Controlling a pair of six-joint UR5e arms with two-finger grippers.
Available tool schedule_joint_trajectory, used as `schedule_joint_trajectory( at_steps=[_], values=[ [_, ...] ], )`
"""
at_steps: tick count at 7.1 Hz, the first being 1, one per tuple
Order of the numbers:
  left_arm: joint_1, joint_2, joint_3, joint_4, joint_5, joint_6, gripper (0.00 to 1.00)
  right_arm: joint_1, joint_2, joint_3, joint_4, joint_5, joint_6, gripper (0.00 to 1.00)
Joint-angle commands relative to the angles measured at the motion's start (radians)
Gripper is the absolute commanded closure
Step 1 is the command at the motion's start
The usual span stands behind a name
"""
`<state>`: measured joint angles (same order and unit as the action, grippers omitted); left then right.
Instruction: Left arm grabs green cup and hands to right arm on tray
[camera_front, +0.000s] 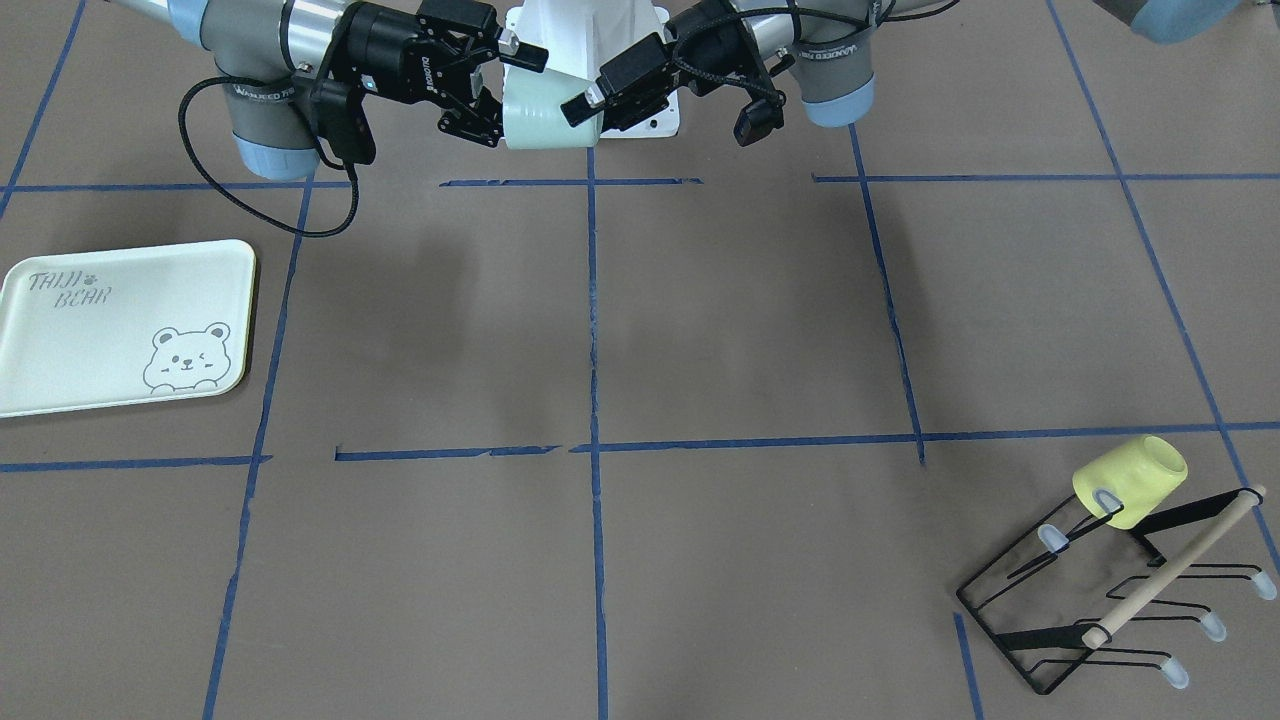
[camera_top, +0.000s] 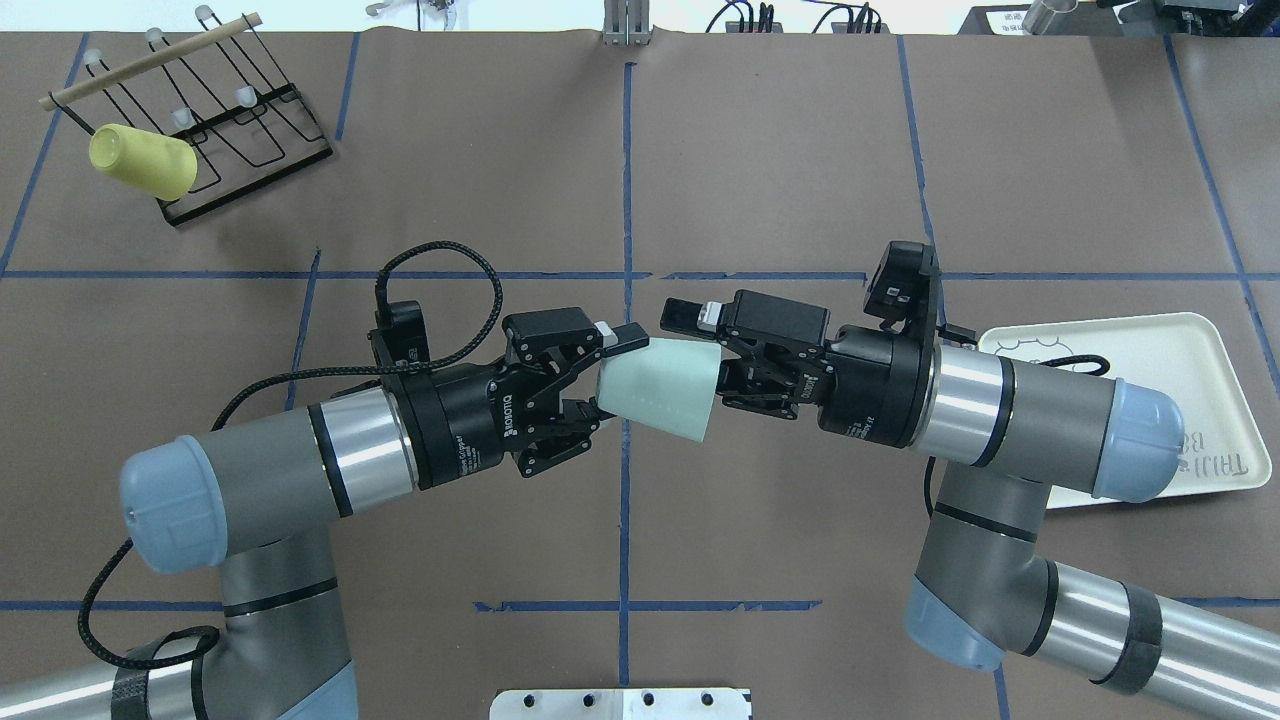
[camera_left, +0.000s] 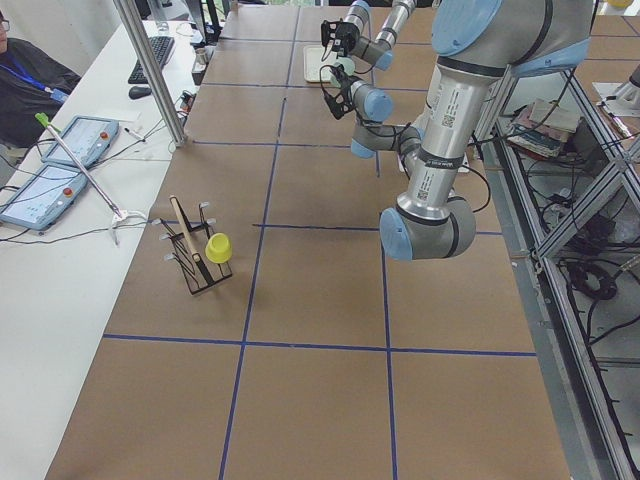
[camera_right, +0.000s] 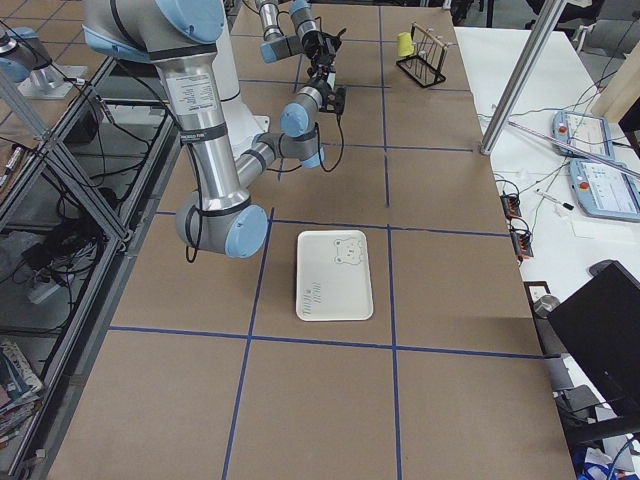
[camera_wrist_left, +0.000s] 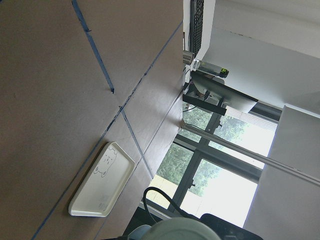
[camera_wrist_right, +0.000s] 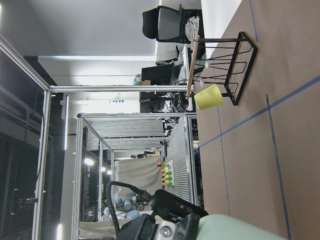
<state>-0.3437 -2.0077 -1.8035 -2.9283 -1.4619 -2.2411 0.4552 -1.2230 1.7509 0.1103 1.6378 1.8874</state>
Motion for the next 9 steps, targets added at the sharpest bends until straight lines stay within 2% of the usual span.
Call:
schedule_joint_trajectory(
  at_steps=[1, 3, 4, 5, 6, 9],
  values=[
    [0.000, 0.001, -0.002, 0.000, 0.000, 0.000, 0.66, -0.001, 0.000, -0.001, 0.002, 0.001, 0.001, 0.35],
    [-0.001, 0.003, -0.007, 0.000, 0.000, 0.000, 0.66, -0.001, 0.000, 0.001, 0.005, 0.004, 0.001, 0.71],
    [-0.001, 0.003, -0.008, 0.000, 0.000, 0.000, 0.66, -0.003, 0.000, -0.001, 0.005, 0.004, -0.001, 0.81],
    [-0.001, 0.001, -0.010, 0.000, 0.000, 0.000, 0.39, -0.003, 0.000, -0.001, 0.002, 0.004, -0.001, 0.91],
    [-0.001, 0.001, -0.010, 0.001, 0.000, 0.005, 0.00, -0.003, 0.000, 0.001, 0.003, 0.007, -0.001, 1.00],
    [-0.066, 0.004, 0.012, 0.014, -0.003, 0.026, 0.00, -0.010, 0.000, 0.002, 0.008, 0.011, -0.001, 1.00]
  ],
)
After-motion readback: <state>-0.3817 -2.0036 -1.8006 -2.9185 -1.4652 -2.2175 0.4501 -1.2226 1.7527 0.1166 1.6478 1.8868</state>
